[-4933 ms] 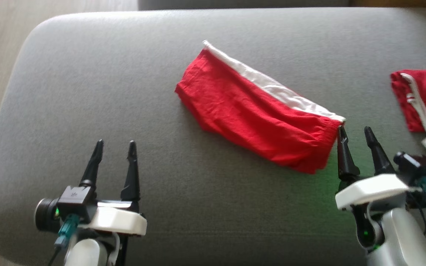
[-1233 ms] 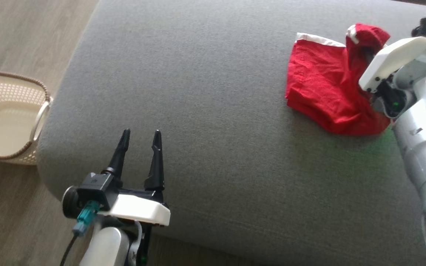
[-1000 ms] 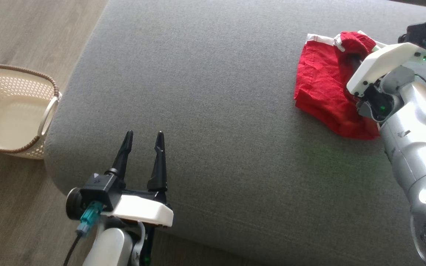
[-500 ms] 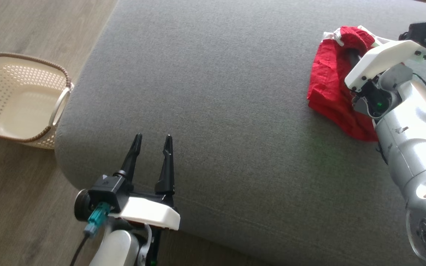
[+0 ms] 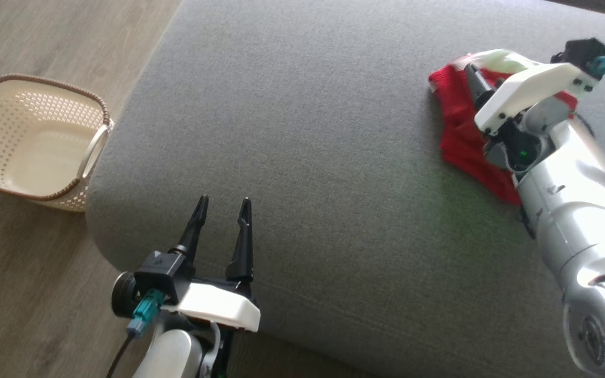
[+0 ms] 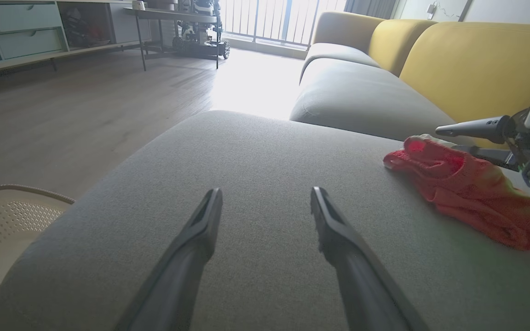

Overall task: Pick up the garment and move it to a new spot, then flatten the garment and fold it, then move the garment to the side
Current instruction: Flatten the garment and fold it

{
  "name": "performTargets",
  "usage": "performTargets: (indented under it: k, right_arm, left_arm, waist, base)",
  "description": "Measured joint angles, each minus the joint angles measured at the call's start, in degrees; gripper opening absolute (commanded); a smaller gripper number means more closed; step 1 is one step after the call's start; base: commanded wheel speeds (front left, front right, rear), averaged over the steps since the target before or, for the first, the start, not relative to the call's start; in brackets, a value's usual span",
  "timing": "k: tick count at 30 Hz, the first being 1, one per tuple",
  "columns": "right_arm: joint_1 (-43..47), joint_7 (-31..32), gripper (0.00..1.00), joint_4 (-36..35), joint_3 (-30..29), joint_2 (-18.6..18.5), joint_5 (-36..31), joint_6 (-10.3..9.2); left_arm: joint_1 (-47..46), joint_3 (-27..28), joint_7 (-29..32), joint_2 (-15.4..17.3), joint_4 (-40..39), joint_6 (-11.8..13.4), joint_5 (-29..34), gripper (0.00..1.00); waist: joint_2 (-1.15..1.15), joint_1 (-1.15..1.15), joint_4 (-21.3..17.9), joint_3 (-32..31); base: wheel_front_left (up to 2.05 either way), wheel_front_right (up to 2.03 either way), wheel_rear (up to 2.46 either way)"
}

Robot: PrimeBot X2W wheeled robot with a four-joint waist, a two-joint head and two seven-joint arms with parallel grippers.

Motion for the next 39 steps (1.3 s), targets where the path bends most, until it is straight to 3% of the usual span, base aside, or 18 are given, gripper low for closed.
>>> performTargets:
  k: [4,8,14,18,25,29,34,39]
  right_arm:
    - [1.8,3.0,1.00,-2.5,1.7,0.5,3.0,0.00]
    - [5.4,7.4,1.00,-11.4,9.0,0.6,11.4,0.00]
    - [7.0,4.6,1.00,-15.9,13.1,1.3,16.2,0.00]
    - [6.2,0.3,1.00,-16.3,15.4,-0.5,11.7,0.00]
    - [6.3,-8.7,1.00,-19.8,20.6,-9.1,0.7,0.00]
    - [7.1,-12.6,1.00,-21.8,21.5,-11.5,-3.9,0.00]
    - [11.9,-16.0,1.00,-24.9,19.5,-13.9,-13.2,0.01]
    - [19.4,-16.4,1.00,-31.3,11.7,-13.0,-21.9,0.01]
  left_arm:
    - [0.0,0.1,0.0,0.0,0.2,-0.1,0.2,1.00]
    - [0.1,0.3,0.0,0.0,0.5,-0.4,0.2,1.00]
    - [0.9,2.2,0.0,0.0,0.7,-0.6,1.2,1.00]
    - [1.5,3.3,0.0,0.0,0.6,-0.6,1.3,1.00]
    - [2.2,6.0,0.0,0.0,-1.1,-0.9,1.8,1.00]
    - [2.2,7.2,0.0,0.0,-2.1,-1.1,2.3,1.00]
    - [2.3,9.4,0.0,0.0,-2.8,-1.2,2.3,1.00]
    - [2.4,10.2,0.0,0.0,-3.7,-1.6,2.3,1.00]
  waist:
    - [0.00,0.00,-0.7,-0.7]
    - [0.00,0.00,-1.6,-1.5]
    - [0.00,0.00,-4.4,-3.0]
    - [0.00,0.00,-6.6,-4.2]
    - [0.00,0.00,-9.8,-6.6]
    - [0.00,0.00,-10.8,-7.3]
    - [0.00,0.00,-12.3,-8.2]
    - [0.00,0.00,-13.5,-8.8]
  base:
    - [0.00,0.00,0.00]
    - [0.00,0.00,0.00]
    - [0.00,0.00,0.00]
    - [0.00,0.00,0.00]
    - [0.00,0.00,0.00]
    - [0.00,0.00,0.00]
    - [0.00,0.00,0.00]
    - [0.00,0.00,0.00]
